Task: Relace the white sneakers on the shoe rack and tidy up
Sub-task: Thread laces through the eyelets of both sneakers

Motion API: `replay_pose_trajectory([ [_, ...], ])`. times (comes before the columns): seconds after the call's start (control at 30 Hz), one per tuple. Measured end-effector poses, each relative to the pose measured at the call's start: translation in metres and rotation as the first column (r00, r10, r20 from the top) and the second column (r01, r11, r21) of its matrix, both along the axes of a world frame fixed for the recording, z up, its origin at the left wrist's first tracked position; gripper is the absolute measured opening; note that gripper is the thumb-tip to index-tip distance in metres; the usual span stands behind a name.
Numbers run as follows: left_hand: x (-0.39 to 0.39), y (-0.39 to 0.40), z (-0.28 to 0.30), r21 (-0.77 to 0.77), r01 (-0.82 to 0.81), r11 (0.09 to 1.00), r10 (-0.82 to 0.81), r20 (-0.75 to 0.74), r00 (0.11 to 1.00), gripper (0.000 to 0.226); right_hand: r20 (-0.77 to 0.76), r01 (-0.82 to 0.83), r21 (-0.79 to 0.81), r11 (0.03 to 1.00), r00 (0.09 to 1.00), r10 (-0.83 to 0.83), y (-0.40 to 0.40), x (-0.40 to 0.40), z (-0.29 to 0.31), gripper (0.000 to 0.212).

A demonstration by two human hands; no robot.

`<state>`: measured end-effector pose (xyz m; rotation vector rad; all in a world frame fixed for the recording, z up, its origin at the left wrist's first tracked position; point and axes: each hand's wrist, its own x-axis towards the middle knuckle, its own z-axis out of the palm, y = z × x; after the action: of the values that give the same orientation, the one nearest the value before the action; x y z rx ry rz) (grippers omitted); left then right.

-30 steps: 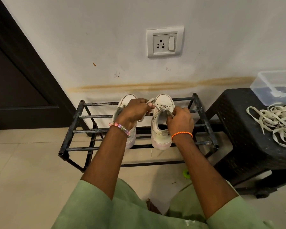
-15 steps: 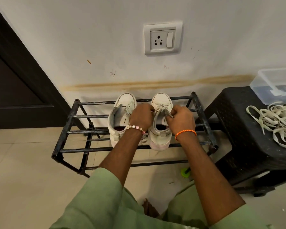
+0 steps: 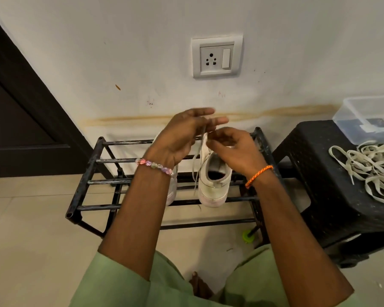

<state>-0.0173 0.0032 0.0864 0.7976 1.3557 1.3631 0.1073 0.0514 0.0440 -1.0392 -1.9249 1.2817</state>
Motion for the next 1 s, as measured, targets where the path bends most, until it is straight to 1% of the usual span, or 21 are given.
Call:
replay_pose_trajectory([
  [0.07, 0.003, -0.005, 0.011, 0.057, 0.0, 0.998, 0.0, 0.0, 1.0, 0.023, -0.146, -0.177, -0.153, 0.972, 0.977, 0.155, -0.009, -0.005, 0.012, 0.015],
  [0.23, -0.007, -0.011, -0.007, 0.059, -0.31, 0.949, 0.302, 0.119, 0.946, 0.017, -0.368, -0.398, -0.346, 0.85, 0.89, 0.267, -0.011, 0.014, 0.032, 0.017],
  [0.3, -0.014, -0.013, -0.016, 0.041, -0.447, 0.894, 0.436, 0.155, 0.887, 0.016, -0.412, -0.414, -0.403, 0.816, 0.878, 0.242, -0.006, 0.026, 0.039, 0.022],
  [0.33, -0.017, -0.014, -0.02, 0.012, -0.528, 0.849, 0.515, 0.205, 0.832, 0.016, -0.408, -0.378, -0.417, 0.826, 0.89, 0.202, -0.003, 0.031, 0.042, 0.023],
  [0.37, -0.02, -0.014, -0.024, -0.029, -0.605, 0.795, 0.591, 0.261, 0.764, 0.017, -0.372, -0.313, -0.418, 0.853, 0.915, 0.153, 0.001, 0.035, 0.042, 0.02],
  [0.43, -0.026, -0.014, -0.037, -0.117, -0.703, 0.702, 0.698, 0.309, 0.646, 0.017, -0.192, -0.108, -0.367, 0.924, 0.981, 0.038, 0.011, 0.043, 0.034, 0.018],
  [0.47, -0.028, -0.013, -0.046, -0.153, -0.722, 0.675, 0.732, 0.259, 0.63, 0.015, -0.059, 0.003, -0.309, 0.951, 0.998, -0.022, 0.015, 0.046, 0.027, 0.019],
  [0.5, -0.028, -0.011, -0.054, -0.176, -0.727, 0.664, 0.748, 0.153, 0.646, 0.012, 0.074, 0.091, -0.243, 0.966, 0.994, -0.075, 0.02, 0.047, 0.018, 0.021],
  [0.53, -0.027, -0.009, -0.062, -0.187, -0.718, 0.671, 0.726, -0.032, 0.687, 0.016, 0.177, 0.142, -0.2, 0.969, 0.978, -0.107, 0.024, 0.048, 0.009, 0.022],
  [0.57, -0.024, -0.008, -0.068, -0.19, -0.695, 0.693, 0.641, -0.279, 0.715, 0.025, 0.243, 0.168, -0.183, 0.969, 0.963, -0.121, 0.028, 0.048, 0.002, 0.022],
  [0.6, -0.02, -0.007, -0.073, -0.18, -0.668, 0.722, 0.506, -0.52, 0.688, 0.035, 0.269, 0.177, -0.182, 0.967, 0.955, -0.124, 0.03, 0.046, -0.004, 0.021],
  [0.63, -0.014, -0.006, -0.071, -0.126, -0.642, 0.756, 0.405, -0.68, 0.611, 0.043, 0.259, 0.166, -0.188, 0.968, 0.959, -0.114, 0.031, 0.044, -0.006, 0.02],
  [0.67, -0.006, -0.005, -0.066, -0.029, -0.6, 0.8, 0.367, -0.768, 0.526, 0.046, 0.229, 0.132, -0.183, 0.974, 0.969, -0.088, 0.031, 0.042, -0.006, 0.019],
  [0.7, 0.002, -0.002, -0.059, 0.069, -0.508, 0.859, 0.347, -0.807, 0.477, 0.045, 0.187, 0.079, -0.155, 0.985, 0.981, -0.049, 0.031, 0.039, -0.004, 0.019],
  [0.73, 0.008, 0.003, -0.053, 0.123, -0.365, 0.923, 0.305, -0.81, 0.5, 0.04, 0.142, 0.019, -0.113, 0.993, 0.99, -0.002, 0.03, 0.036, -0.001, 0.018],
  [0.77, 0.014, 0.007, -0.047, 0.13, -0.204, 0.97, 0.228, -0.768, 0.598, 0.035, 0.097, -0.028, -0.073, 0.997, 0.995, 0.035, 0.029, 0.032, 0.001, 0.015],
  [0.8, 0.018, 0.01, -0.042, 0.107, -0.056, 0.993, 0.114, -0.684, 0.72, 0.034, 0.051, -0.037, -0.048, 0.998, 0.998, 0.039, 0.027, 0.028, 0.002, 0.013],
  [0.83, 0.022, 0.012, -0.04, 0.069, 0.06, 0.996, -0.006, -0.6, 0.8, 0.037, 0.006, -0.014, -0.019, 1.0, 1.0, 0.014, 0.026, 0.024, 0.001, 0.014],
  [0.87, 0.024, 0.013, -0.041, 0.036, 0.127, 0.991, -0.085, -0.564, 0.822, 0.041, -0.024, 0.022, 0.02, 1.0, 0.999, -0.021, 0.028, 0.021, -0.001, 0.017],
  [0.9, 0.024, 0.013, -0.043, 0.008, 0.156, 0.988, -0.123, -0.569, 0.813, 0.043, -0.038, 0.046, 0.058, 0.997, 0.998, -0.044, 0.029, 0.019, -0.003, 0.016],
  [1.0, 0.015, 0.012, -0.052, 0.004, 0.122, 0.993, -0.099, -0.557, 0.825, 0.046, -0.073, 0.077, 0.059, 0.995, 0.995, -0.073, 0.032, 0.018, -0.007, 0.007],
])
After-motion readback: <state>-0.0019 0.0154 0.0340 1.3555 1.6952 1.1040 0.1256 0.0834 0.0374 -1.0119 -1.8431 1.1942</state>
